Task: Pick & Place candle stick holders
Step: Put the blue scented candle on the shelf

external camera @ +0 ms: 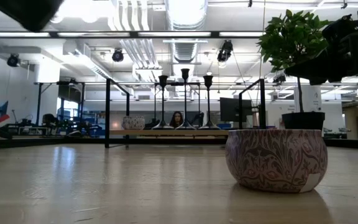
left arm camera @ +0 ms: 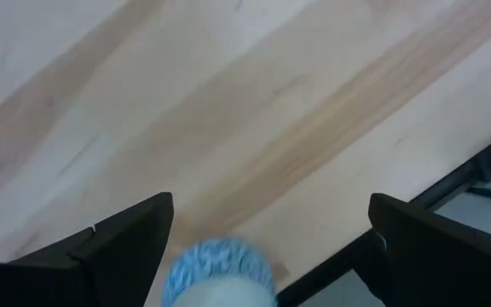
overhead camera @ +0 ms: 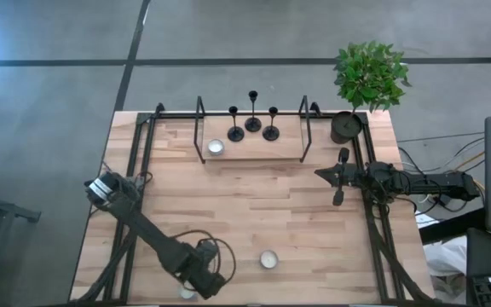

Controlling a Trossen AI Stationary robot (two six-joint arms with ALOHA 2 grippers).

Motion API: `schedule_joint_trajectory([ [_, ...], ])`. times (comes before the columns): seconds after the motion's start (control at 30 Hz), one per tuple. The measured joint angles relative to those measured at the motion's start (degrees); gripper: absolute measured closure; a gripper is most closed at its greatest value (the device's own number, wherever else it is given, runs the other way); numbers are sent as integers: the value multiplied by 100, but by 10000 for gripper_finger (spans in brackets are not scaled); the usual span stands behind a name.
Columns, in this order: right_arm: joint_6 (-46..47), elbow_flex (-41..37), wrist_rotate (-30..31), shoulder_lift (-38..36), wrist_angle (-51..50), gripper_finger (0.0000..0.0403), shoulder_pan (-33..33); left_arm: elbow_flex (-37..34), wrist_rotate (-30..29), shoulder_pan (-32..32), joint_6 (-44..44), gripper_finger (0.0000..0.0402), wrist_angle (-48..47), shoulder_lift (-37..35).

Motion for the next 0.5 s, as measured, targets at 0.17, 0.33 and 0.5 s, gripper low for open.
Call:
schedule_joint_trajectory([
  [0.17,0,0,0,0,0,394,0,215,-67,-233,-343,2,-619,-9],
  [0.33,0,0,0,0,0,394,1,369,-93,-458,-746,2,-719,-11],
  [0.5,0,0,0,0,0,394,0,369,-166,-590,-1344,1,-720,-11],
])
